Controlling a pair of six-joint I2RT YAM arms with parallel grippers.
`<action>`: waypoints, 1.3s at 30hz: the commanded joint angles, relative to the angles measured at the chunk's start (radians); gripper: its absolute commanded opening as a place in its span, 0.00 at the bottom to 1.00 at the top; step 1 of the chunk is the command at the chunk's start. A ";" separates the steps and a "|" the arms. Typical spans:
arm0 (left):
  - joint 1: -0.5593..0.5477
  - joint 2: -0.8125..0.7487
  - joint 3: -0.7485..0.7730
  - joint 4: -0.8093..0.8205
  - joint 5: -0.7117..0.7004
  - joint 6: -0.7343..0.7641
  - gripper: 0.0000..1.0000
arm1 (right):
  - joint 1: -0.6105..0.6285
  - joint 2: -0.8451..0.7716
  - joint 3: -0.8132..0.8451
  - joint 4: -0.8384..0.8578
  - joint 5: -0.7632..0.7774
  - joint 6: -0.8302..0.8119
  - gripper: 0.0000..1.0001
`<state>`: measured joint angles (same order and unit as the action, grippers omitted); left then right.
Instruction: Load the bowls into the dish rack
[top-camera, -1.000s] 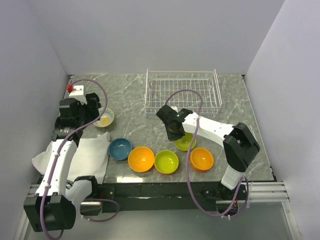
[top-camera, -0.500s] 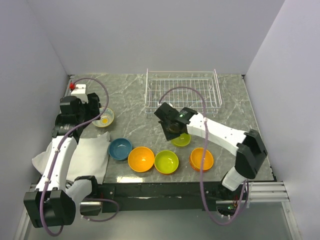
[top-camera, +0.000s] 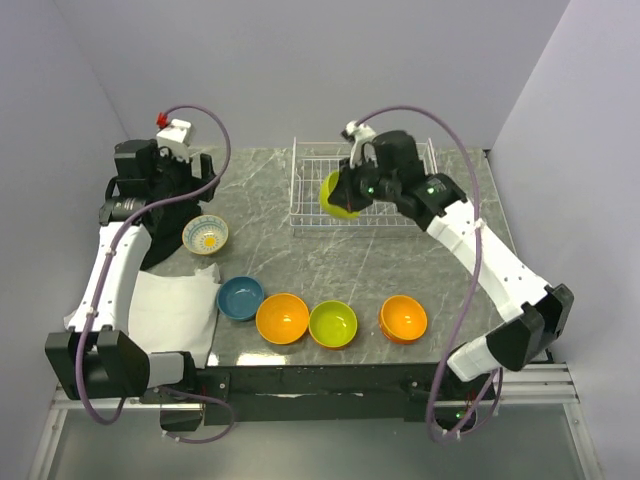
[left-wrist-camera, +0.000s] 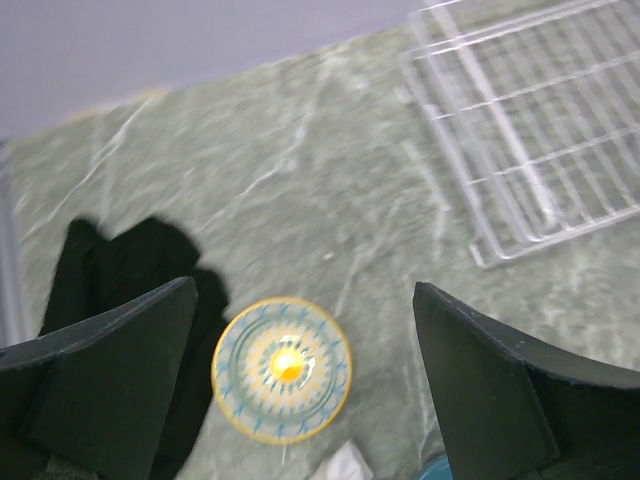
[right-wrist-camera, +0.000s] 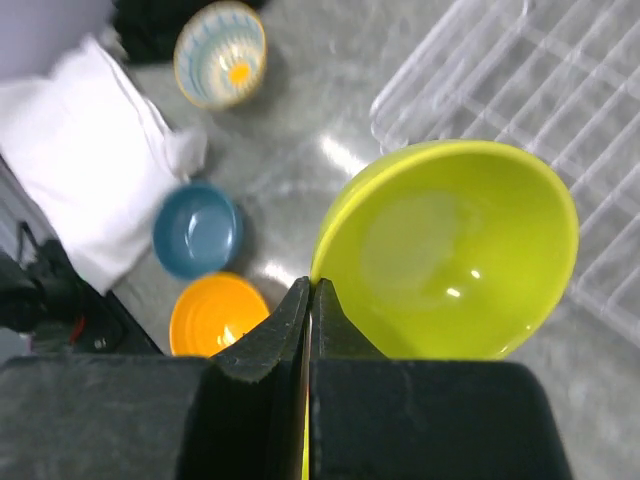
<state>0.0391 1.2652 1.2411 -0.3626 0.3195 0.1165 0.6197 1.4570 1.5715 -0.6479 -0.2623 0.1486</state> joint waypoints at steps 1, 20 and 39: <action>-0.007 0.020 0.014 0.042 0.295 0.090 0.97 | -0.125 0.045 0.047 0.371 -0.395 -0.018 0.00; -0.091 0.187 0.084 0.156 0.394 0.074 0.97 | -0.356 0.670 0.192 1.329 -0.715 0.767 0.00; -0.123 0.206 0.092 0.125 0.342 0.052 0.97 | -0.302 0.901 0.349 1.192 -0.503 0.790 0.00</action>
<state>-0.0803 1.4799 1.3022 -0.2329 0.6609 0.1783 0.2913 2.3325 1.8664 0.4919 -0.7879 0.9127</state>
